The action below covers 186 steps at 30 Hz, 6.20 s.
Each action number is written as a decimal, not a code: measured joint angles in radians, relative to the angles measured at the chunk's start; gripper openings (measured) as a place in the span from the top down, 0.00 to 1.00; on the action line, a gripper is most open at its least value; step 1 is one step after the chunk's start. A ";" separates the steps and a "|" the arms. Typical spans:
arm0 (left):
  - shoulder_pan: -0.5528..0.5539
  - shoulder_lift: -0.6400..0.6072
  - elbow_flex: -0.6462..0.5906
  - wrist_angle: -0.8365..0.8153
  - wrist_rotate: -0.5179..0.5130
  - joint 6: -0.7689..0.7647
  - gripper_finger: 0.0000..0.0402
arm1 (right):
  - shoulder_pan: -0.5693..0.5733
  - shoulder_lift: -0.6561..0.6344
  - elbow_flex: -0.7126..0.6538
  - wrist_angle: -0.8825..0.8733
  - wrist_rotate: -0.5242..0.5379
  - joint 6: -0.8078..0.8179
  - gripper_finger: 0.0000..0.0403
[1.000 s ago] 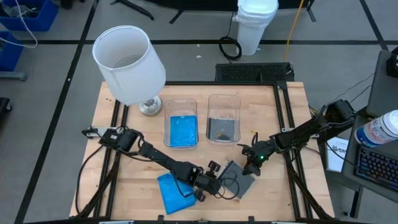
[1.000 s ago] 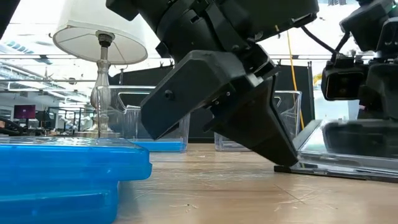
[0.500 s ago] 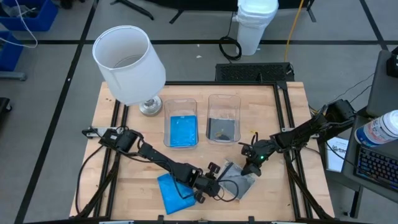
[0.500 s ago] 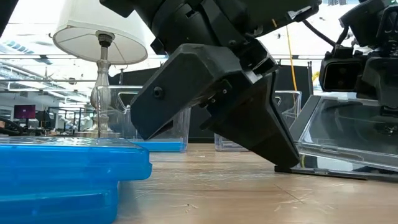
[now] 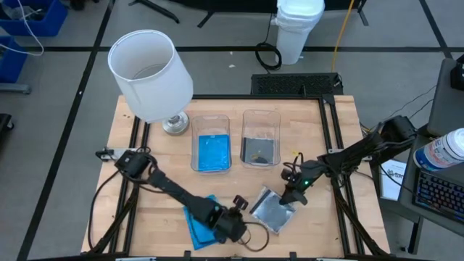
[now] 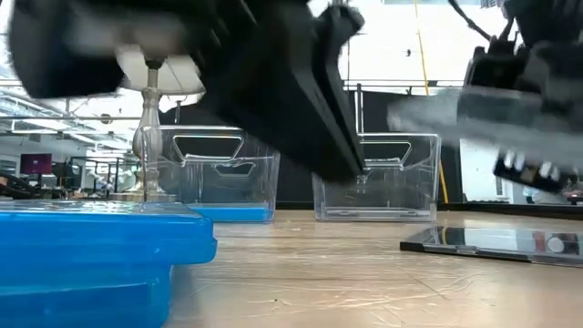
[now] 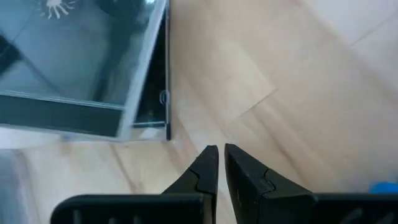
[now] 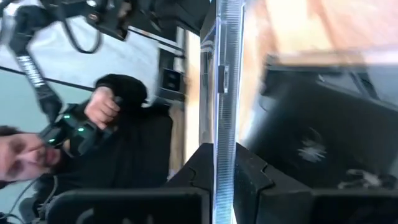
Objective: Pick & place jewel cases by type
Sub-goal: Put the black CD case into the right transparent bin, then put the blue CD case into the left transparent bin
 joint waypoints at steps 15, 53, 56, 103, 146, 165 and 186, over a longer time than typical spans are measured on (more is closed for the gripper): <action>-0.141 -0.039 0.000 -0.231 -0.035 -0.248 0.91 | -0.036 -0.137 0.661 -0.947 0.077 -0.405 0.95; -0.146 -0.039 0.000 -0.366 -0.038 -0.246 0.91 | -0.721 0.607 1.447 -2.021 -0.056 -1.316 0.95; -0.146 -0.039 0.000 -0.366 -0.042 -0.254 0.91 | -0.723 0.630 1.447 -2.021 -0.054 -1.330 0.95; -0.141 -0.039 0.000 -0.373 -0.066 -0.288 0.91 | -0.631 0.386 1.403 -1.877 0.473 -1.234 0.51; -0.448 -0.129 -0.079 -0.725 -0.127 -0.887 0.99 | 0.253 0.331 0.353 0.161 0.573 -0.867 0.95; -0.411 -0.130 -0.145 -0.671 -0.076 -0.956 0.96 | 0.221 0.486 0.465 0.161 0.573 -0.964 0.98; -0.383 -0.130 -0.145 -0.641 -0.053 -0.928 0.95 | 0.222 0.486 0.465 0.156 0.574 -0.957 0.98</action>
